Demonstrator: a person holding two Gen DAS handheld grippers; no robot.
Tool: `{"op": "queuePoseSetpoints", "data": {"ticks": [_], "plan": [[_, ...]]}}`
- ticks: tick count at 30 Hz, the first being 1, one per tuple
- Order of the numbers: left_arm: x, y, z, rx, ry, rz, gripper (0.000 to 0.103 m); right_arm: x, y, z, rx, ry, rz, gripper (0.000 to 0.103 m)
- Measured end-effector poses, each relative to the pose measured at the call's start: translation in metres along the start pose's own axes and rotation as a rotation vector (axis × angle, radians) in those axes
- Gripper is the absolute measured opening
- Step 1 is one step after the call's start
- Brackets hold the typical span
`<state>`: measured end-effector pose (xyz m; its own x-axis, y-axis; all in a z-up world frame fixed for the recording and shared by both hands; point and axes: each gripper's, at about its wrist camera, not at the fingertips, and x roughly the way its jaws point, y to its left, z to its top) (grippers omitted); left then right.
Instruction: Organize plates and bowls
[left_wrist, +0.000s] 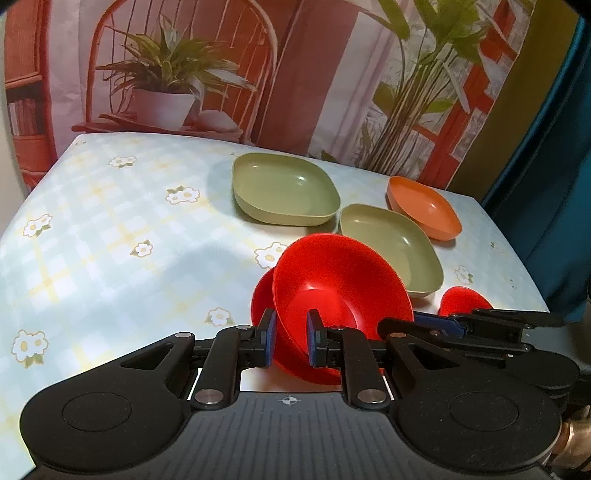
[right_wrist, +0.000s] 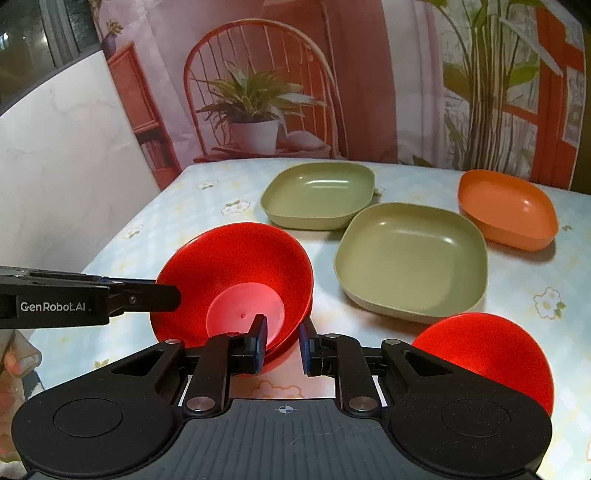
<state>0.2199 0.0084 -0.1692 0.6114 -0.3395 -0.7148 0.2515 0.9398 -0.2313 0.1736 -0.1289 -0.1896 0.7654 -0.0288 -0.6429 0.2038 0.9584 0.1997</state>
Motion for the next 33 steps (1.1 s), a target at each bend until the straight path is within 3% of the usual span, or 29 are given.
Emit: {"op": "queuePoseSetpoints", "data": {"ticks": [17, 30, 33], "plan": [[-0.003, -0.01, 0.008, 0.002, -0.02, 0.074, 0.019, -0.012, -0.001, -0.001, -0.03, -0.039, -0.015, 0.024], [0.011, -0.077, 0.01, 0.086, -0.014, -0.033, 0.021, -0.063, -0.056, -0.015, 0.024, -0.15, -0.158, 0.024], [0.021, -0.094, 0.006, 0.106, 0.008, -0.061, 0.029, -0.072, -0.072, -0.018, 0.045, -0.167, -0.196, 0.024]]}}
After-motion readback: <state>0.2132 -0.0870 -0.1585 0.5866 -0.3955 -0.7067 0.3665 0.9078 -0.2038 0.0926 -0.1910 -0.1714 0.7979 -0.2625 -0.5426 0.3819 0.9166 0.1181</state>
